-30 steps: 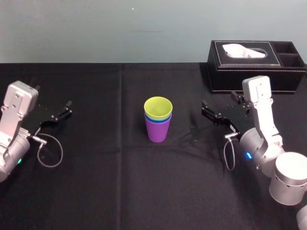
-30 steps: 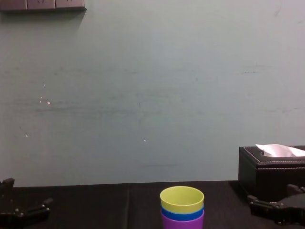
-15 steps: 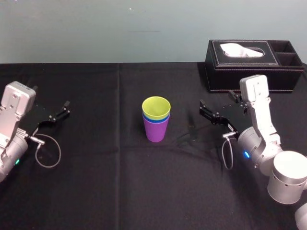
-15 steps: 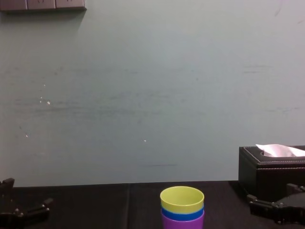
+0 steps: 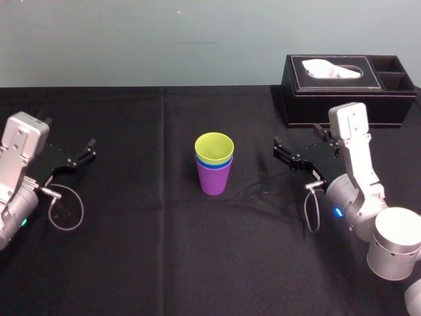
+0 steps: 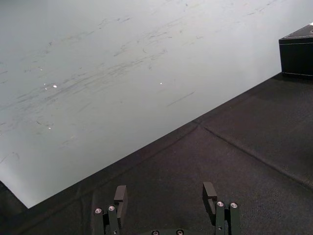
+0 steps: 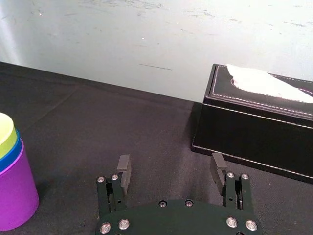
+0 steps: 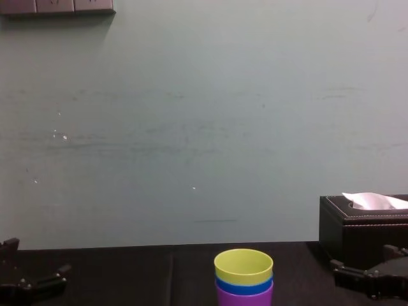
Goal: Stack the three plastic cups sequentially using one hand.
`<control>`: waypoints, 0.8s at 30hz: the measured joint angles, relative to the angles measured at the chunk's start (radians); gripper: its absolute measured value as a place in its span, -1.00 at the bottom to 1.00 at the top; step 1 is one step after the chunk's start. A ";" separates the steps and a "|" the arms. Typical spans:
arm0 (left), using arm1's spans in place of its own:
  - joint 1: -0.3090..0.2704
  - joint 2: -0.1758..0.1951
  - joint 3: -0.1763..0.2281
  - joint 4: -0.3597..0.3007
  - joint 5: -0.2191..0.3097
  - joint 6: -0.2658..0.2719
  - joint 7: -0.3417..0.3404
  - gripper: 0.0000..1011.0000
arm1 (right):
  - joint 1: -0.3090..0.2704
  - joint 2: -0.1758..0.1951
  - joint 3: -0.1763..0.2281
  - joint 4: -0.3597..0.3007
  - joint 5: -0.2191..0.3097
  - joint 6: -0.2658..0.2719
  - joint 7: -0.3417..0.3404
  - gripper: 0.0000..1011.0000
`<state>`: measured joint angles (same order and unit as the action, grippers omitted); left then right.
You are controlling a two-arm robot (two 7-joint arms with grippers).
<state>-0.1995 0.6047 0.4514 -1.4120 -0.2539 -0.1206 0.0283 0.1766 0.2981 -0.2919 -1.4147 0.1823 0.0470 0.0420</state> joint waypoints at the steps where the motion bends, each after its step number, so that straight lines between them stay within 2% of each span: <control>1: 0.000 0.000 0.000 0.000 0.000 0.000 0.000 1.00 | 0.000 0.000 0.000 0.000 0.000 0.000 0.000 0.98; 24: 0.000 0.000 0.000 0.000 0.000 0.000 0.000 1.00 | 0.000 0.000 0.000 0.000 0.000 0.000 0.000 0.98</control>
<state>-0.1996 0.6047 0.4514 -1.4120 -0.2540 -0.1205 0.0283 0.1767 0.2984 -0.2919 -1.4149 0.1824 0.0471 0.0421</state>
